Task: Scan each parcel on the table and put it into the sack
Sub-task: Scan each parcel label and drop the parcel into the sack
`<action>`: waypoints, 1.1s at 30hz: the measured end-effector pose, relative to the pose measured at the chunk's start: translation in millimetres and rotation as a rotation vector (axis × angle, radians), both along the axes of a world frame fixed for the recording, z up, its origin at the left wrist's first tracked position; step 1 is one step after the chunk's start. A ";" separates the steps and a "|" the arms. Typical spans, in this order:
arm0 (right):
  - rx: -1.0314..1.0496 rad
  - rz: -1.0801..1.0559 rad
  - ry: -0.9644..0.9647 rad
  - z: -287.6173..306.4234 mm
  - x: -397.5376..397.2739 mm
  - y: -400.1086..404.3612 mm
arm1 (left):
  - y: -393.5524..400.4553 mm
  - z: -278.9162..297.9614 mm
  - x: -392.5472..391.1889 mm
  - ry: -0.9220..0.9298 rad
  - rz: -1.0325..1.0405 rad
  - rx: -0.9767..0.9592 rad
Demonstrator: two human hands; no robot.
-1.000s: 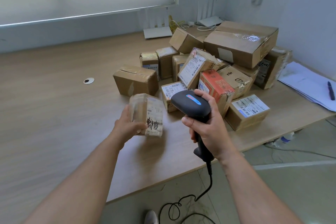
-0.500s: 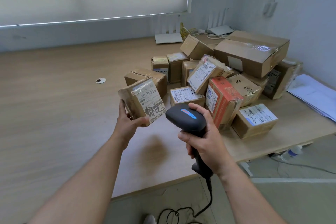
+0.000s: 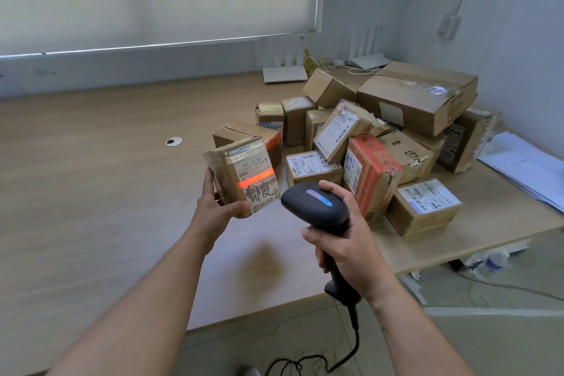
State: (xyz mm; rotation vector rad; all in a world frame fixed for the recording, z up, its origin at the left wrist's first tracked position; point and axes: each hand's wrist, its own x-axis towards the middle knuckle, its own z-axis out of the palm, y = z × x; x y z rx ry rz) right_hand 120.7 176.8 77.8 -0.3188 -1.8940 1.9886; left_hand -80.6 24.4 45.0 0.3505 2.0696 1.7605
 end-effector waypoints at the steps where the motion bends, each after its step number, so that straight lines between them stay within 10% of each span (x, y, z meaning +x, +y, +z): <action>1: 0.002 -0.001 -0.002 0.0 1.2 -0.3 | -0.5 0.6 1.1 0.003 0.001 -0.001; 33: 0.000 0.255 0.132 33.9 -33.4 -111.5 | -150.6 39.4 40.2 0.305 0.320 -0.054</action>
